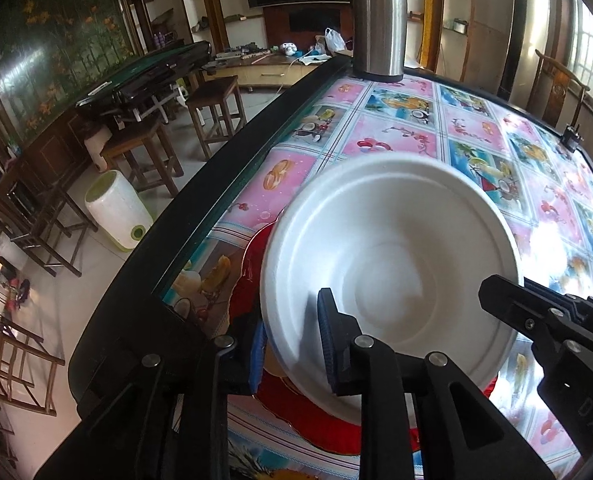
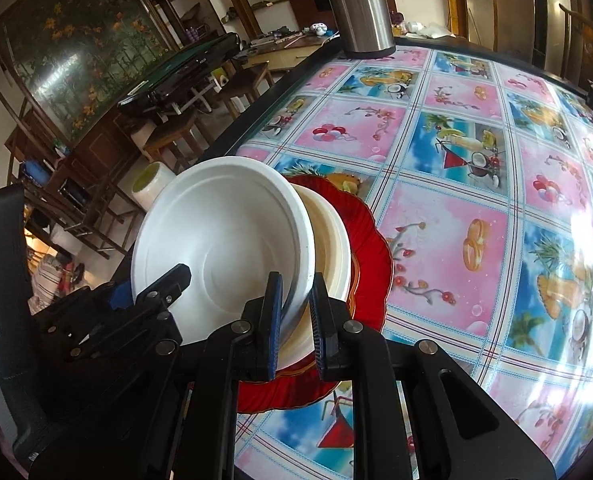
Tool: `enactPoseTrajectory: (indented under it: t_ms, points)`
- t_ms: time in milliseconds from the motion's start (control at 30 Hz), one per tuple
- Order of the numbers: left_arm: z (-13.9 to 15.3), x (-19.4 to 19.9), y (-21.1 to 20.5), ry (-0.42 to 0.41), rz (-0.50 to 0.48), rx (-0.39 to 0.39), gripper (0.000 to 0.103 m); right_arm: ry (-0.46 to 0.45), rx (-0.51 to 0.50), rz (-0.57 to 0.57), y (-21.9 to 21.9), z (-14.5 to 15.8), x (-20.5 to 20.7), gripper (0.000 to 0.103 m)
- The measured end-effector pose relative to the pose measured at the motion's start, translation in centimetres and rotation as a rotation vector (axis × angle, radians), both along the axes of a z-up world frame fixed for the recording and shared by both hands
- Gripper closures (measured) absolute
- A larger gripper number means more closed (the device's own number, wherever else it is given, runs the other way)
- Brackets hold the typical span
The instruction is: Organize plates and bowls
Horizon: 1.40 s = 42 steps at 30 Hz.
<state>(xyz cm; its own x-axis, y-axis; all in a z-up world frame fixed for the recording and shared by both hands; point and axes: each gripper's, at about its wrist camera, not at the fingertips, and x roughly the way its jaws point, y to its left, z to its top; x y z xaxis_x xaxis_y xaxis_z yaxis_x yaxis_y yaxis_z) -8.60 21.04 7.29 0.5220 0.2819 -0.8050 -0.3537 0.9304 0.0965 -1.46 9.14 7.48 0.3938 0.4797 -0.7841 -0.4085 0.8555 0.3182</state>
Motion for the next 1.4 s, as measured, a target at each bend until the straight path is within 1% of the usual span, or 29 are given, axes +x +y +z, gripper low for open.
enactPoseTrajectory:
  t_ms: [33, 100, 133, 167, 200, 333, 367, 400, 467, 533, 567, 700, 767, 833, 933, 1033, 1167, 1200, 1267, 1400]
  points:
    - [-0.1, 0.1, 0.0, 0.000, 0.001, -0.001, 0.074, 0.001, 0.005, -0.002, 0.0, 0.1, 0.0, 0.087]
    - [-0.3, 0.2, 0.2, 0.003, 0.000, -0.018, 0.055, 0.007, 0.018, 0.000, -0.1, 0.0, 0.1, 0.084]
    - [-0.4, 0.2, 0.3, 0.000, 0.000, -0.027, 0.051, 0.008, 0.022, -0.002, -0.1, 0.0, 0.1, 0.083]
    - [-0.4, 0.1, 0.4, -0.007, -0.001, -0.033, 0.047, 0.008, 0.028, -0.004, -0.2, 0.0, 0.1, 0.083]
    - [-0.4, 0.0, 0.4, -0.013, 0.002, -0.033, 0.047, 0.006, 0.029, -0.005, -0.2, 0.1, 0.0, 0.083]
    - [0.5, -0.7, 0.3, -0.083, 0.025, 0.025, 0.045, -0.032, 0.052, -0.018, -0.8, 1.0, -0.8, 0.083]
    - [0.9, -1.1, 0.2, -0.113, 0.033, 0.043, 0.039, -0.055, 0.051, -0.023, -0.9, 1.5, -1.2, 0.083]
    - [1.3, -1.4, 0.2, -0.138, 0.039, 0.057, 0.029, -0.086, 0.045, -0.029, -1.0, 2.0, -1.8, 0.083]
    - [2.2, -2.5, 0.2, -0.205, 0.055, 0.084, 0.022, -0.143, 0.029, -0.052, -1.4, 2.7, -2.8, 0.078]
    - [3.0, -3.4, 0.3, -0.252, 0.054, 0.086, 0.022, -0.199, 0.025, -0.075, -1.9, 3.3, -3.8, 0.061]
    - [3.3, -3.9, 0.3, -0.278, 0.053, 0.082, 0.022, -0.236, 0.016, -0.094, -2.3, 3.6, -4.5, 0.058]
    - [4.1, -5.4, 0.5, -0.340, 0.037, 0.044, 0.022, -0.299, -0.017, -0.133, -3.0, 3.7, -6.1, 0.058]
    - [4.2, -5.9, 0.4, -0.347, 0.027, 0.040, 0.021, -0.322, -0.046, -0.152, -3.1, 3.5, -6.7, 0.058]
    - [4.1, -6.1, 0.3, -0.349, 0.021, 0.039, 0.020, -0.339, -0.048, -0.167, -3.3, 3.3, -7.0, 0.058]
    - [3.6, -6.1, 0.0, -0.333, 0.034, 0.062, 0.018, -0.332, -0.073, -0.186, -3.5, 2.5, -7.2, 0.058]
    - [3.3, -6.2, -0.1, -0.330, 0.026, 0.043, 0.018, -0.300, -0.059, -0.182, -3.7, 1.9, -7.1, 0.058]
    - [3.2, -6.3, -1.3, -0.325, -0.004, 0.116, 0.018, -0.298, -0.063, -0.187, -3.8, 1.9, -7.4, 0.058]
    - [3.3, -6.5, -1.4, -0.332, -0.020, 0.115, 0.018, -0.303, -0.064, -0.188, -3.8, 2.0, -7.5, 0.058]
    - [3.4, -6.5, -1.8, -0.333, -0.064, 0.084, 0.018, -0.306, -0.069, -0.186, -3.8, 2.0, -7.5, 0.058]
    - [3.7, -6.8, -2.1, -0.346, -0.073, 0.092, 0.018, -0.294, -0.064, -0.195, -4.2, 1.8, -7.5, 0.058]
